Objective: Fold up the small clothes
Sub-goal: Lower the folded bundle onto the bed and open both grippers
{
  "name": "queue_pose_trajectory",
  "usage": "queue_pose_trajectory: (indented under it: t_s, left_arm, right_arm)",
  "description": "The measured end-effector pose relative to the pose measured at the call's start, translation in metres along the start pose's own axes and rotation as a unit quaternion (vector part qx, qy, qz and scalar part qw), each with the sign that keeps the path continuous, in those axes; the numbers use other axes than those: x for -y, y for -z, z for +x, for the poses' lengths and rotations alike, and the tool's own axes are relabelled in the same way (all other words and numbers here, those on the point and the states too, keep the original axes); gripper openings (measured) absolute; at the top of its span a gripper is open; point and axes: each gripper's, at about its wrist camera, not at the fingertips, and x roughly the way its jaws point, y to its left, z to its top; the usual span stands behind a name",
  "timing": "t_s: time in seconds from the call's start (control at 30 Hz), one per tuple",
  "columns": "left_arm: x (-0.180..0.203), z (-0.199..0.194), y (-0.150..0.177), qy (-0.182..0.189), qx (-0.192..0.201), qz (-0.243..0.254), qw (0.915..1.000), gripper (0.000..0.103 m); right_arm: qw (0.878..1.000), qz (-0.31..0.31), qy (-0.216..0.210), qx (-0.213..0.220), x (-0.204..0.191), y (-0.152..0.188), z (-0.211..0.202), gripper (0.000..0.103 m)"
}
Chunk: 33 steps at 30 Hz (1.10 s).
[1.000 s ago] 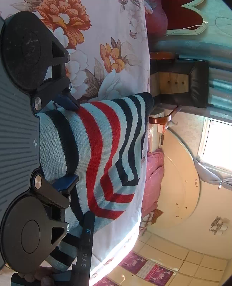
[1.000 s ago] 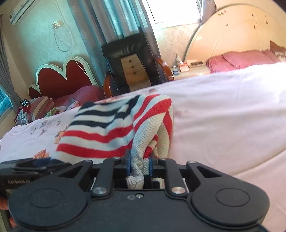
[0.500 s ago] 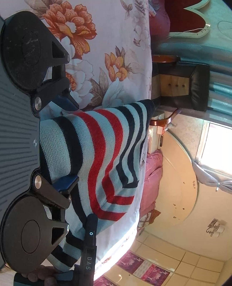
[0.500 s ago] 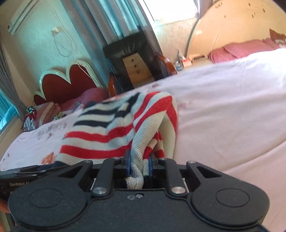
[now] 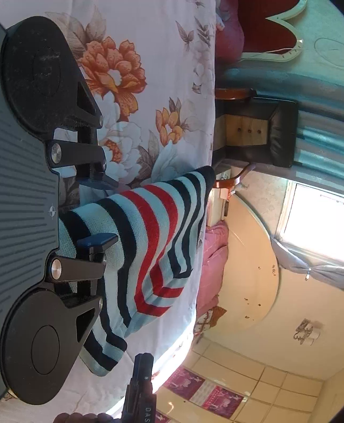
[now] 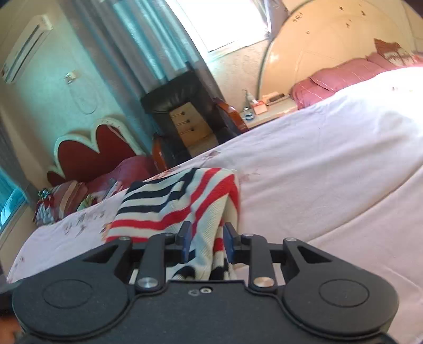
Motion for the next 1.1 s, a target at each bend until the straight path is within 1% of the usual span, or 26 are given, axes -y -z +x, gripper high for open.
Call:
queue_pose_trajectory:
  t_s: [0.1, 0.17, 0.23, 0.27, 0.3, 0.37, 0.43, 0.47, 0.53, 0.57, 0.6, 0.7, 0.8, 0.87, 0.9, 0.93, 0.97, 1.0, 1.03, 1.07, 1.1]
  left_arm:
    - [0.005, 0.005, 0.003, -0.005, -0.006, -0.002, 1.0, 0.037]
    - [0.008, 0.008, 0.004, 0.0, -0.009, -0.002, 1.0, 0.037]
    - [0.014, 0.009, 0.006, 0.0, -0.02, 0.019, 0.9996, 0.037]
    - [0.018, 0.01, 0.008, -0.003, -0.027, 0.032, 0.9991, 0.037]
    - [0.021, 0.01, 0.011, -0.006, -0.033, 0.044, 0.9985, 0.037]
    - [0.029, 0.01, 0.016, -0.014, -0.035, 0.065, 0.9972, 0.037]
    - [0.037, 0.01, 0.022, -0.022, -0.033, 0.084, 0.9957, 0.037]
    - [0.038, 0.008, 0.023, -0.024, -0.031, 0.088, 0.9954, 0.037]
    - [0.036, -0.002, 0.019, -0.021, -0.025, 0.079, 0.9963, 0.037]
    - [0.034, -0.009, 0.016, -0.017, -0.012, 0.077, 0.9968, 0.037]
    - [0.033, -0.014, 0.013, -0.012, 0.0, 0.079, 0.9968, 0.037]
    - [0.034, -0.012, -0.005, 0.0, 0.015, 0.084, 0.9963, 0.037]
    - [0.042, 0.005, -0.027, 0.008, 0.024, 0.095, 0.9951, 0.037]
    - [0.045, 0.023, -0.039, 0.019, 0.013, 0.089, 0.9958, 0.037]
    - [0.046, 0.032, -0.041, 0.025, 0.001, 0.09, 0.9957, 0.037]
    - [0.048, 0.045, -0.042, 0.027, -0.022, 0.095, 0.9949, 0.037]
    - [0.05, 0.055, -0.039, 0.022, -0.037, 0.104, 0.9936, 0.037]
    - [0.051, 0.061, -0.035, 0.02, -0.045, 0.109, 0.9928, 0.037]
    - [0.05, 0.064, -0.033, 0.024, -0.05, 0.107, 0.9928, 0.037]
    - [0.049, 0.064, -0.034, 0.028, -0.05, 0.102, 0.9931, 0.037]
    - [0.049, 0.062, -0.037, 0.028, -0.051, 0.101, 0.9932, 0.037]
  right_arm:
    - [0.998, -0.057, -0.019, -0.013, -0.027, 0.009, -0.004, 0.021]
    - [0.992, -0.118, -0.019, -0.032, -0.048, 0.019, 0.002, 0.016]
    - [0.984, -0.166, 0.002, -0.06, -0.06, 0.032, 0.011, 0.014]
    - [0.98, -0.185, 0.019, -0.066, -0.062, 0.038, 0.013, 0.01]
    - [0.977, -0.195, 0.037, -0.072, -0.06, 0.043, 0.015, 0.001]
    - [0.974, -0.198, 0.073, -0.088, -0.051, 0.053, 0.019, 0.0]
    - [0.974, -0.189, 0.078, -0.098, -0.04, 0.067, 0.02, 0.0]
    - [0.976, -0.184, 0.077, -0.09, -0.038, 0.072, 0.018, 0.0]
    - [0.979, -0.166, 0.078, -0.087, -0.04, 0.07, 0.013, 0.0]
    - [0.982, -0.152, 0.074, -0.082, -0.041, 0.066, 0.01, 0.0]
    - [0.985, -0.142, 0.066, -0.067, -0.042, 0.06, 0.004, 0.002]
    - [0.988, -0.137, 0.064, -0.019, -0.046, 0.036, -0.007, 0.009]
    - [0.991, -0.122, 0.061, -0.001, -0.042, 0.008, 0.01, 0.009]
    - [0.99, -0.129, 0.063, 0.003, -0.044, -0.006, 0.03, 0.009]
    - [0.99, -0.13, 0.06, -0.002, -0.044, -0.011, 0.041, 0.009]
    - [0.99, -0.132, 0.059, -0.008, -0.045, -0.015, 0.053, 0.009]
    - [0.988, -0.139, 0.062, -0.016, -0.045, -0.017, 0.064, 0.008]
    - [0.986, -0.147, 0.072, -0.028, -0.043, -0.017, 0.075, 0.007]
    - [0.984, -0.15, 0.087, -0.049, -0.038, -0.014, 0.088, 0.004]
    - [0.981, -0.15, 0.099, -0.073, -0.031, -0.011, 0.1, 0.004]
    - [0.981, -0.15, 0.098, -0.076, -0.026, -0.009, 0.105, 0.004]
